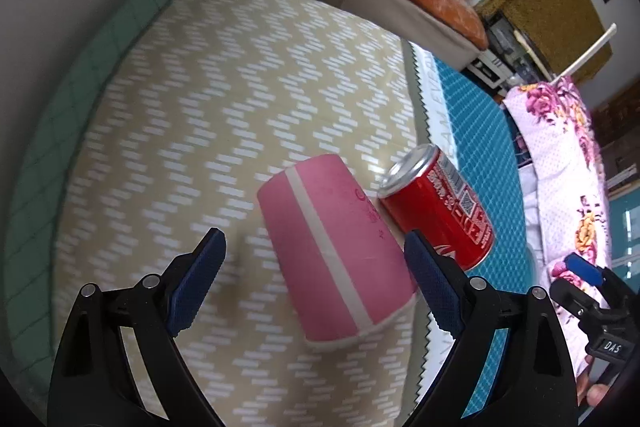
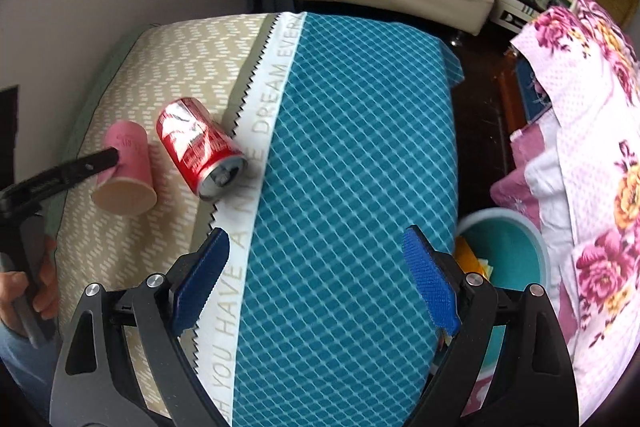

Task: Collect trash
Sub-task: 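Grasp the pink paper cup with the left tool while the right tool grasps the red can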

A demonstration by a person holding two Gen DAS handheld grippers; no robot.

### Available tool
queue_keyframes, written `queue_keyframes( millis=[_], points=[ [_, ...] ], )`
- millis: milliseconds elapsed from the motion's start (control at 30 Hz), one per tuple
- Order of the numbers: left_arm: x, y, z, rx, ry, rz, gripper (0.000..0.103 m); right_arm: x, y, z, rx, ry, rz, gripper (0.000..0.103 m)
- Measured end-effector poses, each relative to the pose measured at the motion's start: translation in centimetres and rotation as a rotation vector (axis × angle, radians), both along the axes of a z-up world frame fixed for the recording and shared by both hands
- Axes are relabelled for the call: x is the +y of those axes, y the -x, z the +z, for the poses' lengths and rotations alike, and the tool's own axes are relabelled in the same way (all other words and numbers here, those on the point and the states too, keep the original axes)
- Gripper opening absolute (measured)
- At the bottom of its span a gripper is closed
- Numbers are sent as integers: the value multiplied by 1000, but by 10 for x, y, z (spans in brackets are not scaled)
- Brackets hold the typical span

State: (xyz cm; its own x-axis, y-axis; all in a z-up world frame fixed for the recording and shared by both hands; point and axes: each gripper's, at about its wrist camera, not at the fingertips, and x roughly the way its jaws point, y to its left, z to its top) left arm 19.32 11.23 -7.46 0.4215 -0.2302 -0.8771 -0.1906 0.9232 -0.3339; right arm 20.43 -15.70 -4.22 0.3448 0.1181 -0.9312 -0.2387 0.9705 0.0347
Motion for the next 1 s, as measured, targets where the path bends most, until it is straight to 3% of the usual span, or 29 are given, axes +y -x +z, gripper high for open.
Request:
queue_keyframes(
  millis=[233,333,467,567,867,1000],
  points=[
    [-10,-9,-19,18,7,-43,96,17,-26,-1,36,-51,37,84],
    [-11,-8,-22,10,-33,-59,94,21,-34,0,49,-70,41,84],
    [-1,-1,-20,-9,-37,-96,67,34,-48,-8,69,-87,51,84],
    [9,8,-13,-29,-95,-102,64,55,-58,-16,87,-98,101,84],
    [48,27,-7,-36,-113,-76,64,102,-72,-36,129,-95,236,84],
    [54,33,-7,-30,-110,-61,64,115,-76,-49,147,-83,244,84]
  ],
)
